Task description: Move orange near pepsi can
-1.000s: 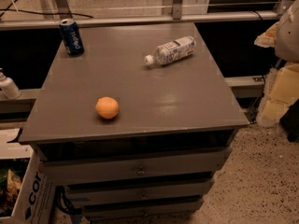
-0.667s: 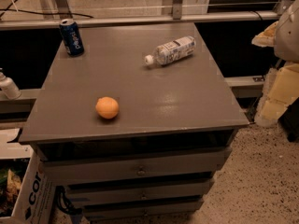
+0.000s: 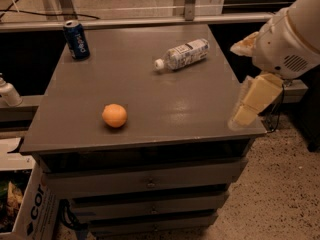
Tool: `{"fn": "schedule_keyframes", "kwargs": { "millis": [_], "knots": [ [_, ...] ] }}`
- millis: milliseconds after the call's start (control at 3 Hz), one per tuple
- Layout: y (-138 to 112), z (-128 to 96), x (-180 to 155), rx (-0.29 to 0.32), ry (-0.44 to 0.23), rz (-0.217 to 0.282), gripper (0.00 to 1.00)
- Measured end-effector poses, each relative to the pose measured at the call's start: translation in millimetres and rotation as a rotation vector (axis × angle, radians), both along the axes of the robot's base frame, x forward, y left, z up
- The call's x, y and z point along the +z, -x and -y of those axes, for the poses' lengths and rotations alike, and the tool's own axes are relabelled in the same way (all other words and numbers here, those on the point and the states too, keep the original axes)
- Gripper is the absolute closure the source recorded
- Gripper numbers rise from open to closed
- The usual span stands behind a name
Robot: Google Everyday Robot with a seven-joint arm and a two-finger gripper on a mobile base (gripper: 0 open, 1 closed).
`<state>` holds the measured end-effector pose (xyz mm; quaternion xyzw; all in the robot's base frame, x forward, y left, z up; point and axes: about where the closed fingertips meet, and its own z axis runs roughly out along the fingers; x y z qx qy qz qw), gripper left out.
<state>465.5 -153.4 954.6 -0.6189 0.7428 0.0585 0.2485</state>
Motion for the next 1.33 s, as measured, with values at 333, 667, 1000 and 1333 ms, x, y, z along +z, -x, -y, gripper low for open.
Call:
{"fn": "schedule_keyframes", "kwargs": {
  "millis": [333, 667, 1000, 1333],
  "knots": [
    [-21, -42, -18, 0.049, -0.119, -0.002, 0.0],
    [-28, -78, -41, 0.061, -0.221, -0.033, 0.0],
    [-30, -104, -58, 0.056, -0.303, -0.068, 0.0],
    [-18, -133, -71, 0.033, -0.36, -0.122, 0.0]
  ]
}}
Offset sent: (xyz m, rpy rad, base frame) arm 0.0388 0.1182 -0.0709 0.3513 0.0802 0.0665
